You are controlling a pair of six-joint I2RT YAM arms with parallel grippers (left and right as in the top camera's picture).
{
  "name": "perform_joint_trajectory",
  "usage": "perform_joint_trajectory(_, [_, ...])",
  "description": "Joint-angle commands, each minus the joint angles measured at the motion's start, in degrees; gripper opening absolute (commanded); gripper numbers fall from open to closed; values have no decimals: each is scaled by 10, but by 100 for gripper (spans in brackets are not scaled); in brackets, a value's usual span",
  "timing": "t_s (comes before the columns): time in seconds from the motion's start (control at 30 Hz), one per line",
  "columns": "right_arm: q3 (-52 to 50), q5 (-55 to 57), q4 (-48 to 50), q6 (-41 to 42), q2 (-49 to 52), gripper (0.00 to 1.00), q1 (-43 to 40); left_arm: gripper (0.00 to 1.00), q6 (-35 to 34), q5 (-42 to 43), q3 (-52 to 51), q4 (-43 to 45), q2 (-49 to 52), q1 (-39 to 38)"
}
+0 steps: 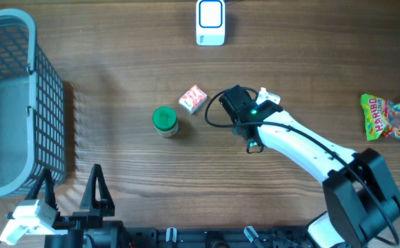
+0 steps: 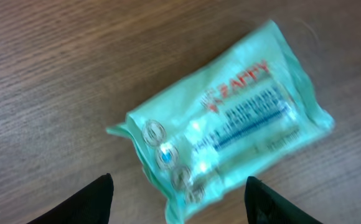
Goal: Scan the item barcode
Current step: 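Reach the right gripper to the mint-green wipes pack and grasp it, then lift the wipes pack up to the white scanner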
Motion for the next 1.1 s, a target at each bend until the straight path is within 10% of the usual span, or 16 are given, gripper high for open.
perform_joint_trajectory(0.0, [-8, 45, 22, -76, 35, 68, 0, 100, 2, -8, -3, -1, -6, -4])
perform_joint_trajectory(0.17, [-8, 58, 30, -127, 80, 68, 0, 100, 2, -19, -3, -1, -6, -4])
perform_joint_trajectory(0.27, [-8, 57, 27, -122, 117, 40, 0, 100, 2, -23, -3, -3, -6, -4])
perform_joint_trajectory(0.33, [-8, 58, 12, -95, 125, 4, 0, 100, 2, -23, -3, -5, -6, -4])
perform_joint_trajectory(0.6, [46, 6, -42, -82, 51, 4, 0, 100, 1, -23, -3, -33, -6, -4])
perform_joint_trajectory(0.87, [122, -645, -30, -382, -93, 4, -33, 100, 1, -23, -3, -69, -6, -4])
perform_joint_trajectory(1.07, [118, -831, -87, -584, -115, 4, -49, 100, 1, -23, -3, -84, -6, -4])
